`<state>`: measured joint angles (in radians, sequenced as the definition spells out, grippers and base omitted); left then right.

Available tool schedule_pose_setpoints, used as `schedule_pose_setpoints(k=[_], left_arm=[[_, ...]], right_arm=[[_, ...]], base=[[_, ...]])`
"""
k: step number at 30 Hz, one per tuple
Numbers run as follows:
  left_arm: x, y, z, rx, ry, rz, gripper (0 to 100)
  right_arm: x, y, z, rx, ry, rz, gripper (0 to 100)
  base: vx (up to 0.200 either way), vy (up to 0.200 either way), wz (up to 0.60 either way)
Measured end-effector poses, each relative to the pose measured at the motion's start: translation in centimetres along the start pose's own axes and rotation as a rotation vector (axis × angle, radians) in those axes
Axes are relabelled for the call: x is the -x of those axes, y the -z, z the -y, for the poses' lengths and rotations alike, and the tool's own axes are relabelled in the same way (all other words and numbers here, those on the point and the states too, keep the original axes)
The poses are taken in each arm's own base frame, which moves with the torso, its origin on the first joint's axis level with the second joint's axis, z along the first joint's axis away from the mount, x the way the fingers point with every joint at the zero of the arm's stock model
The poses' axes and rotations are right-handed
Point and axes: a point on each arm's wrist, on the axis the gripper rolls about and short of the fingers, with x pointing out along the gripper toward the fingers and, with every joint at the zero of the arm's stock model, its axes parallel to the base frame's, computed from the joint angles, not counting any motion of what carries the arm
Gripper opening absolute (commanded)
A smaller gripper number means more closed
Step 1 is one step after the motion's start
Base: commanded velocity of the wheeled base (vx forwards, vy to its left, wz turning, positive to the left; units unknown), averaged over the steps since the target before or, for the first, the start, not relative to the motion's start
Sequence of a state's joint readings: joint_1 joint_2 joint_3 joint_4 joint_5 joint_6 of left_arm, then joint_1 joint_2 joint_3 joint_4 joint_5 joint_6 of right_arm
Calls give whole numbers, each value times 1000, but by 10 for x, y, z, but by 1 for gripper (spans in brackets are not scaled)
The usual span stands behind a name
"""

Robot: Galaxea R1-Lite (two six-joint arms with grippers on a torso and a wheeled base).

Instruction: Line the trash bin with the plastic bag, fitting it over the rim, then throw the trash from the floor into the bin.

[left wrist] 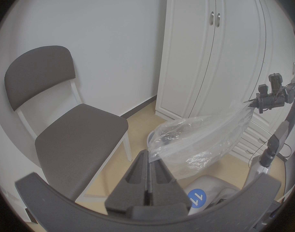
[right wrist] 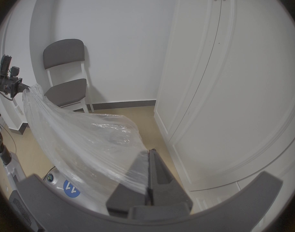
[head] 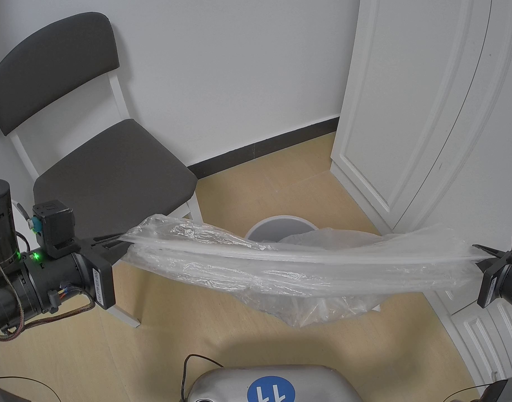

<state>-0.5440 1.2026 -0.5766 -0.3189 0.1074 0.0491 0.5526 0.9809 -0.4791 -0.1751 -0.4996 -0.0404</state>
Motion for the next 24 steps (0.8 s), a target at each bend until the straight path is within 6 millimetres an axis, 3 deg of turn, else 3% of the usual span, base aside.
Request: schedule_pose_setpoints(k=[14,24], left_arm=[[-2,0,-8,-1,-34,2,0],[-10,-2,9,-16,34,61,0]], right_arm=[[-2,0,6,-7,37,-5,0],[-2,0,3,-1,0,-1,0]], base=[[0,0,0],[0,0,0]])
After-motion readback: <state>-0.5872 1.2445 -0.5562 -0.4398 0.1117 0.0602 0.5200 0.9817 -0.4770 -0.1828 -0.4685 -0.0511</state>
